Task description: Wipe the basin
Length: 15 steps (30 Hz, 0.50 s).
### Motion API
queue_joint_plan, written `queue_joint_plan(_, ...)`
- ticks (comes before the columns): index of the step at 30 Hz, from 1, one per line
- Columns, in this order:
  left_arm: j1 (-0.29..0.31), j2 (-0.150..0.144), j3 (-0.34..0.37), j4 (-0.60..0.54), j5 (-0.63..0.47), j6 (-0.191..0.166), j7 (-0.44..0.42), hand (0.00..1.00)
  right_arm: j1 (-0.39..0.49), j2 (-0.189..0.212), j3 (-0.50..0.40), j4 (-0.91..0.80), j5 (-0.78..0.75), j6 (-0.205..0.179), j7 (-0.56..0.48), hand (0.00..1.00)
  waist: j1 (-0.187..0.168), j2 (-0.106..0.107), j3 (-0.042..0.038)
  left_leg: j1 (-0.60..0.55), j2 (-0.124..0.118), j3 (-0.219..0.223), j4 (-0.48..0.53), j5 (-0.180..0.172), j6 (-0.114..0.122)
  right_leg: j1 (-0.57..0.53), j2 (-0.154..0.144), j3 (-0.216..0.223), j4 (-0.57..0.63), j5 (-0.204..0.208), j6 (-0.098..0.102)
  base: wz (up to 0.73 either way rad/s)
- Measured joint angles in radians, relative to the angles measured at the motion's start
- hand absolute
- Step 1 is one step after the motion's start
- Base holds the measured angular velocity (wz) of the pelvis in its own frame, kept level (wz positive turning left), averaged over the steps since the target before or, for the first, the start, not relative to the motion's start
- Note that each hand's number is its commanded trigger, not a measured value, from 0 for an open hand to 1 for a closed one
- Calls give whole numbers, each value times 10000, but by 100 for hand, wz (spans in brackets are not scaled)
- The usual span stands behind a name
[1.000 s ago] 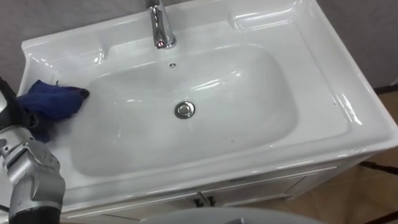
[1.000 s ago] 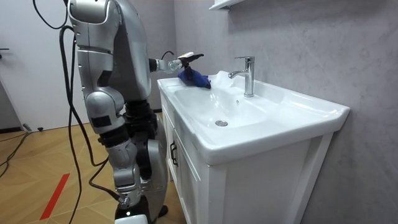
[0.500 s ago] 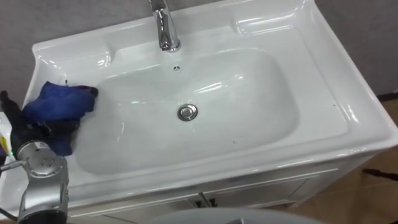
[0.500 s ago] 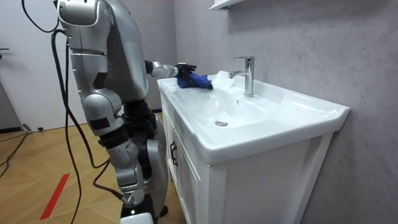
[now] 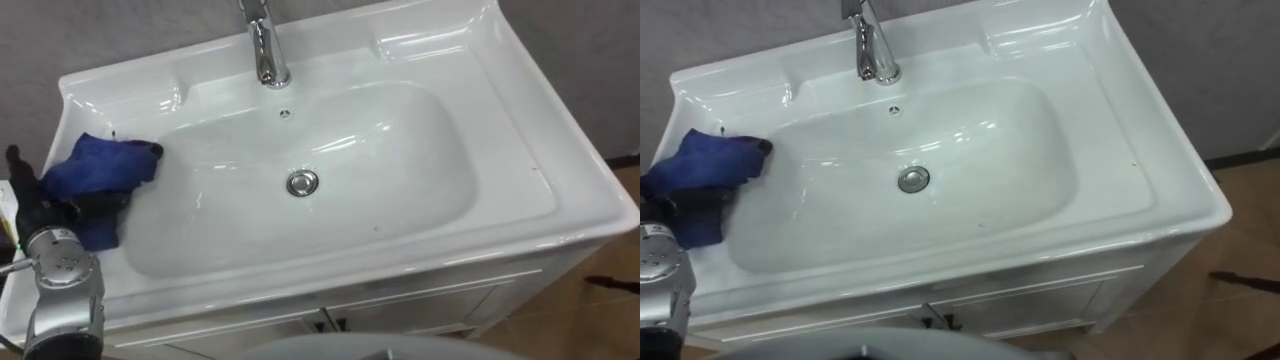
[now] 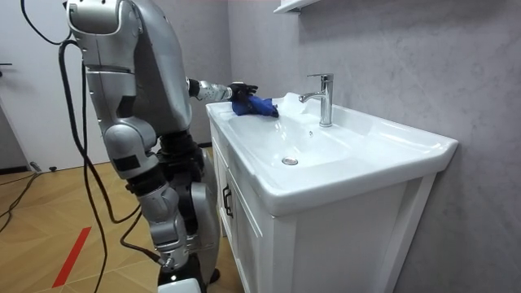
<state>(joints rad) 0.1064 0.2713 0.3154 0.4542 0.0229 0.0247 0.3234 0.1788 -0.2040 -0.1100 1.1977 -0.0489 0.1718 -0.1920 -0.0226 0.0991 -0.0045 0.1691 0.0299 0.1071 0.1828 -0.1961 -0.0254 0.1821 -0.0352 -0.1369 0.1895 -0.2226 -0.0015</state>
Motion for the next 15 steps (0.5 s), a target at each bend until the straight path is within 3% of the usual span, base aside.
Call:
queue_joint_plan(8, -57, 123, 208, 0, -1257, -31, -451, 0, 1, 1, -18, 0, 1, -11, 5, 0, -26, 25, -17, 53, -2, 1, 24, 0, 0, 94, -12, -42, -20, -3, 1, 0)
queue_joint_plan(12, -153, 169, 519, 108, -2811, -327, -789, 0, -16, 0, -44, 36, 5, -138, 83, 0, -5, 17, -14, 79, -5, -17, 28, 1, 1, 113, -16, -40, 0, -11, 2, 0)
queue_joint_plan(15, -220, 200, 646, 239, -3363, -441, -966, 0, -2, 10, -43, 60, -5, -175, 117, 0, 1, 9, -10, 73, -8, -19, 32, 5, 8, 107, -20, -33, 6, -14, 7, 0)
